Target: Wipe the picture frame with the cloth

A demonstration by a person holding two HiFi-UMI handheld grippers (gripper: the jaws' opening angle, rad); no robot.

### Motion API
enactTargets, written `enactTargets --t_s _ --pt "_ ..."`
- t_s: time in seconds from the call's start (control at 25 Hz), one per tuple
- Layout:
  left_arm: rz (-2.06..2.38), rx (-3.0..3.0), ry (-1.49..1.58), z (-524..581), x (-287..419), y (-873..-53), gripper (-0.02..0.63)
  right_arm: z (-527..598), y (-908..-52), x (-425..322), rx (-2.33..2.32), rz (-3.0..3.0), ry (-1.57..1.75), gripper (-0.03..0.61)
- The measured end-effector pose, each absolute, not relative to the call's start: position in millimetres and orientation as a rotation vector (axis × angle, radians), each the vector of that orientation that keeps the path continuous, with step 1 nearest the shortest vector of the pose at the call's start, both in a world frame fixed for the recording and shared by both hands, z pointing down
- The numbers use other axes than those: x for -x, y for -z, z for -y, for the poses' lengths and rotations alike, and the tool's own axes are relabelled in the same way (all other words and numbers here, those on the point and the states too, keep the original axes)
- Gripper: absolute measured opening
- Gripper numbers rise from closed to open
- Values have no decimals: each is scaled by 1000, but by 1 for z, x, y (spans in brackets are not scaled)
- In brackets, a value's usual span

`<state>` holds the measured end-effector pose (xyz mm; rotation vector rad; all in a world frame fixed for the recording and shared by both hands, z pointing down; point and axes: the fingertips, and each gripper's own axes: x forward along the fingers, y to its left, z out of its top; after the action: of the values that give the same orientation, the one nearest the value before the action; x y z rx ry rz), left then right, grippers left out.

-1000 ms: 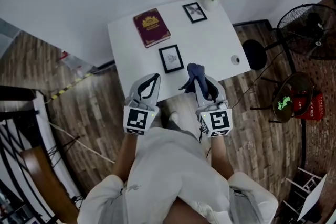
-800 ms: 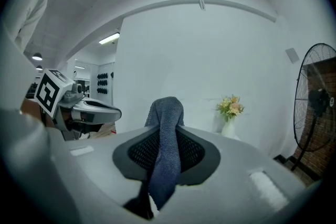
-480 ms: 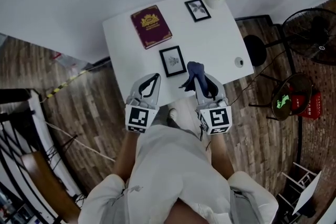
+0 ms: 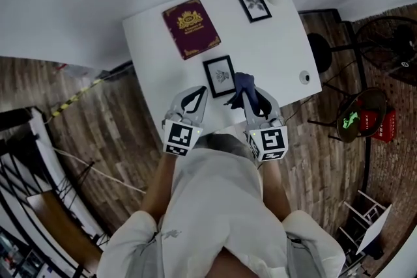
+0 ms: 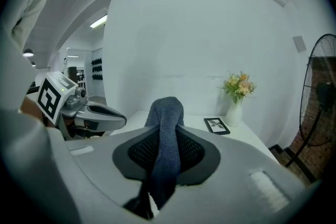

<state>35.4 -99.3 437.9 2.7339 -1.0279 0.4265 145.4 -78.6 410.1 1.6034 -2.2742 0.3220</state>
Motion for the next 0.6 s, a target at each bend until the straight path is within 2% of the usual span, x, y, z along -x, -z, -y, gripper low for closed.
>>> enactTargets --t_s 0.6 --pt "930 -2646 -512 121 -44 -500 20 107 -460 -144 -1508 2197 -410 72"
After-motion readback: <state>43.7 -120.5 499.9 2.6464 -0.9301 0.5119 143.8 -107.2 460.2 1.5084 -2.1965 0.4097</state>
